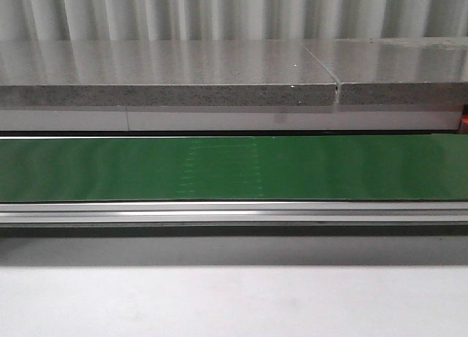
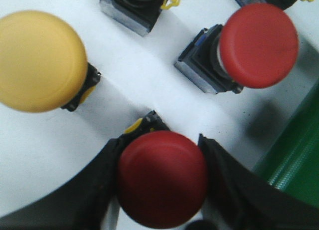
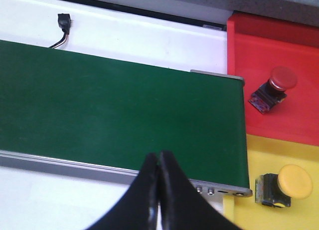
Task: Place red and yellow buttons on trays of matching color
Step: 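Lower the left gripper and grasp another red push button, then carry the red button onto the green belt and open the left gripper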
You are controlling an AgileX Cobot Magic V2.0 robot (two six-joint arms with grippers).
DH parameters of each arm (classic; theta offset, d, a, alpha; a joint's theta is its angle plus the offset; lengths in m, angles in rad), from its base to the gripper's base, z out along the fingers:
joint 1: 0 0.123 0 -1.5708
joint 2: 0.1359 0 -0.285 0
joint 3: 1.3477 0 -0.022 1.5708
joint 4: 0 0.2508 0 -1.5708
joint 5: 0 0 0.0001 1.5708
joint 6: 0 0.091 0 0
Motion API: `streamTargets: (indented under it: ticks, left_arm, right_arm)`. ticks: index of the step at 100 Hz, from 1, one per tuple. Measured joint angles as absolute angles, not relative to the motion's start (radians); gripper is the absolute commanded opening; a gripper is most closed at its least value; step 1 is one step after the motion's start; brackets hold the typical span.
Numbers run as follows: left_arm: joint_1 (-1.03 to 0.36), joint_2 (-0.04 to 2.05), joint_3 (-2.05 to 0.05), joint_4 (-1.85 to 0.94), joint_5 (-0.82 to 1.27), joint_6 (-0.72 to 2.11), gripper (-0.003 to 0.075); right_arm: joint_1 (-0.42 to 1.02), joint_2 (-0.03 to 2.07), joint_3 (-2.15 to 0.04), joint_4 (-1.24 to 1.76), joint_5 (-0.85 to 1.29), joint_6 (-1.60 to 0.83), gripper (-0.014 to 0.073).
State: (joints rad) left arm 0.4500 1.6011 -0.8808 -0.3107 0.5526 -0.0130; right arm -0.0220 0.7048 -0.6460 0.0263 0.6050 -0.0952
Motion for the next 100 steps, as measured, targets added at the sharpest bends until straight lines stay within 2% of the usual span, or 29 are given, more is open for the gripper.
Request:
streamTargets:
  ticks: [36,56,79,100]
  left_arm:
    - [0.45,1.414,-0.907,-0.311,0.614,0.034,-0.002]
    - [0.361,1.296,-0.922,-0.313,0.637,0.116,-0.002]
    - [0.213,1.304,-1.026,-0.313,0.739,0.196,-0.002]
    - [0.151,1.378,-1.096,-0.285,0.769,0.206,-0.002]
  right_arm:
    - [-0.022,0.705,-0.646,0.026,0.605,-0.095,-0.0068]
    - [-0.022,0.705,-0.646,0.026,0.605,-0.095,-0.0068]
    - [-0.022,0.705,-0.646,0.026,0.605,-0.095,-0.0068]
    - [-0.022,0.705,-0.646,0.026,0.605,-0.095,-0.0068]
